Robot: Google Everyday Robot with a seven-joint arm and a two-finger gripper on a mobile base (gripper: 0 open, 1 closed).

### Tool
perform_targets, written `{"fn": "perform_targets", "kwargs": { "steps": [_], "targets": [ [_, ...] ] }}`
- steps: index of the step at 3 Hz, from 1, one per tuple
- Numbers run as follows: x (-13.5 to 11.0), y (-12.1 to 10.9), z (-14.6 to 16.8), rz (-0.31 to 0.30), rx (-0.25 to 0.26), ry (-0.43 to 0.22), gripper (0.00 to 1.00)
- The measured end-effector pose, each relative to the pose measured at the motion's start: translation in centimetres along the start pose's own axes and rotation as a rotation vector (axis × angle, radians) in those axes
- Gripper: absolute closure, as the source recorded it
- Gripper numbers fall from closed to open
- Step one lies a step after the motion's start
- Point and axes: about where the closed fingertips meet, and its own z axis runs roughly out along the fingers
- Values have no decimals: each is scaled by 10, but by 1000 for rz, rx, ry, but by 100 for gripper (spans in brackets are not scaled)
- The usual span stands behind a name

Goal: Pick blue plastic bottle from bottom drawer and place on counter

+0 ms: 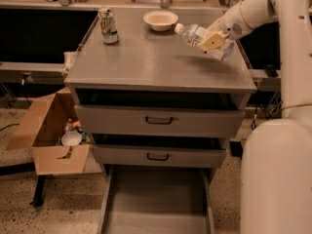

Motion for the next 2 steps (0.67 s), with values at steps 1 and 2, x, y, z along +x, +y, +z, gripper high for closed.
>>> {"fn": "perform_targets", "kwargs": {
  "steps": [1,2],
  "targets": [
    [0,0,0,0,1,-1,45],
    [0,0,0,0,1,-1,14]
  ]
}}
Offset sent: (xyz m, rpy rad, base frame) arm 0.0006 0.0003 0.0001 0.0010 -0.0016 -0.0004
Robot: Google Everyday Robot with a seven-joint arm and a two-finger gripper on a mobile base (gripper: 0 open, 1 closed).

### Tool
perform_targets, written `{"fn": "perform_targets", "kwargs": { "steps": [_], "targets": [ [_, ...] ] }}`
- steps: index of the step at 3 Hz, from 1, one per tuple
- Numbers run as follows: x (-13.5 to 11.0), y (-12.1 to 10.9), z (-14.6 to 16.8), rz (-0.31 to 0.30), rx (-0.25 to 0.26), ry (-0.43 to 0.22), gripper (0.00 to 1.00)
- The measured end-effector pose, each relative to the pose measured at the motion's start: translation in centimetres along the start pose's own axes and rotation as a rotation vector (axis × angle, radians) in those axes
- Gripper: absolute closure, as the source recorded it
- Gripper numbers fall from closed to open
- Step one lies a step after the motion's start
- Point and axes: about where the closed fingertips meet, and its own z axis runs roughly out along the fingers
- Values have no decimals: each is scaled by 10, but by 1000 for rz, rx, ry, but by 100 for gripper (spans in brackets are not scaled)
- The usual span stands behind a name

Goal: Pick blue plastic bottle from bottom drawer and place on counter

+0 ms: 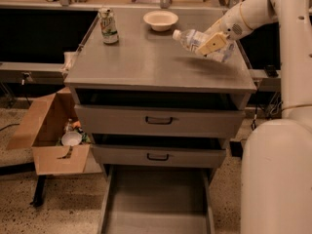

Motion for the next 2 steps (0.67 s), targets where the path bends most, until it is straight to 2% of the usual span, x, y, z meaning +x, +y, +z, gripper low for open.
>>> {"fn": "perform_targets", "kwargs": {
  "steps": [1,2],
  "targets": [
    [0,0,0,0,0,0,0],
    [0,0,0,0,0,0,0]
  ]
}}
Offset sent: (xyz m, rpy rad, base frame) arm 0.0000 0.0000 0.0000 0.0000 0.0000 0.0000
